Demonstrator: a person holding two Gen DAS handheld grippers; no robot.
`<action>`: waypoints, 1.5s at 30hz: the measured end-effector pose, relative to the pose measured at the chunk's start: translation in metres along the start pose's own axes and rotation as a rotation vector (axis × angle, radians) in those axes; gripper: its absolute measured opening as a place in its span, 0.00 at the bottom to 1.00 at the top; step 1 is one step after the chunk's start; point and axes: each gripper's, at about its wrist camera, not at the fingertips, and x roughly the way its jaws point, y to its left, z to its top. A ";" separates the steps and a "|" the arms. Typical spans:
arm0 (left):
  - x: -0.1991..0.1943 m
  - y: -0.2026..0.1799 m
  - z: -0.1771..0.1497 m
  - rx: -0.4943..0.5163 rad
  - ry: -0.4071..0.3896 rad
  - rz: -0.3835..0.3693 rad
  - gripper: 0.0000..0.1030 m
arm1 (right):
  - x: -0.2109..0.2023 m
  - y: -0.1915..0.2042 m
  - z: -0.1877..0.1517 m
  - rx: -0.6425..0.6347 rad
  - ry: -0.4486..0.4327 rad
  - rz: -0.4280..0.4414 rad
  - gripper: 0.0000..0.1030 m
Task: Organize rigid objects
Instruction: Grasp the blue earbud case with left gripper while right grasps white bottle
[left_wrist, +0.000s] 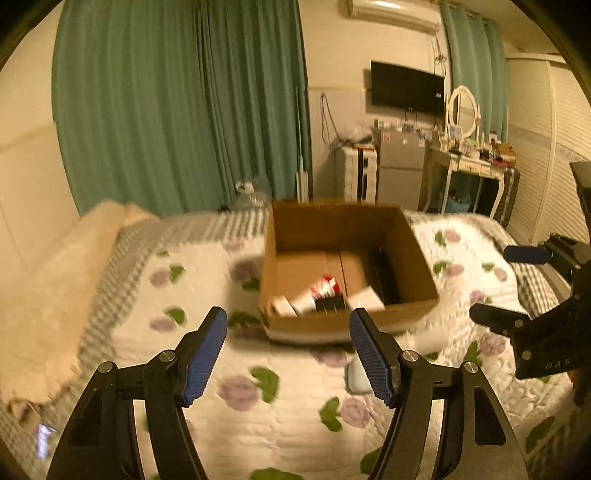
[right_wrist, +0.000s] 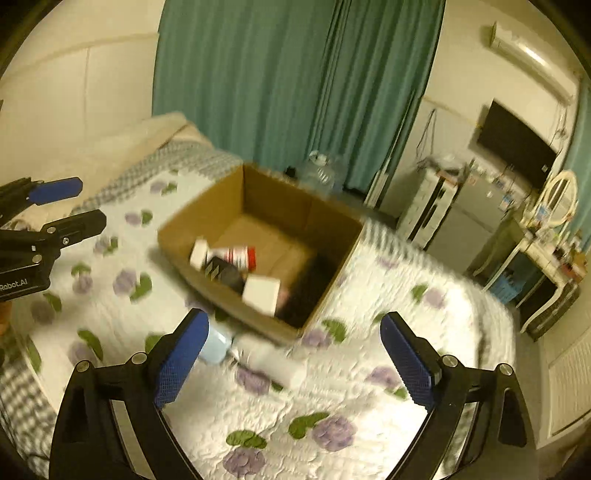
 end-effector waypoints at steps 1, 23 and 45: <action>0.008 -0.003 -0.008 -0.006 0.019 0.001 0.70 | 0.010 -0.003 -0.008 0.005 0.026 0.016 0.92; 0.128 -0.084 -0.081 0.125 0.310 -0.112 0.67 | 0.122 -0.017 -0.047 -0.097 0.301 0.186 0.92; 0.085 -0.038 -0.075 0.005 0.270 -0.118 0.48 | 0.156 0.017 -0.050 -0.261 0.379 0.236 0.71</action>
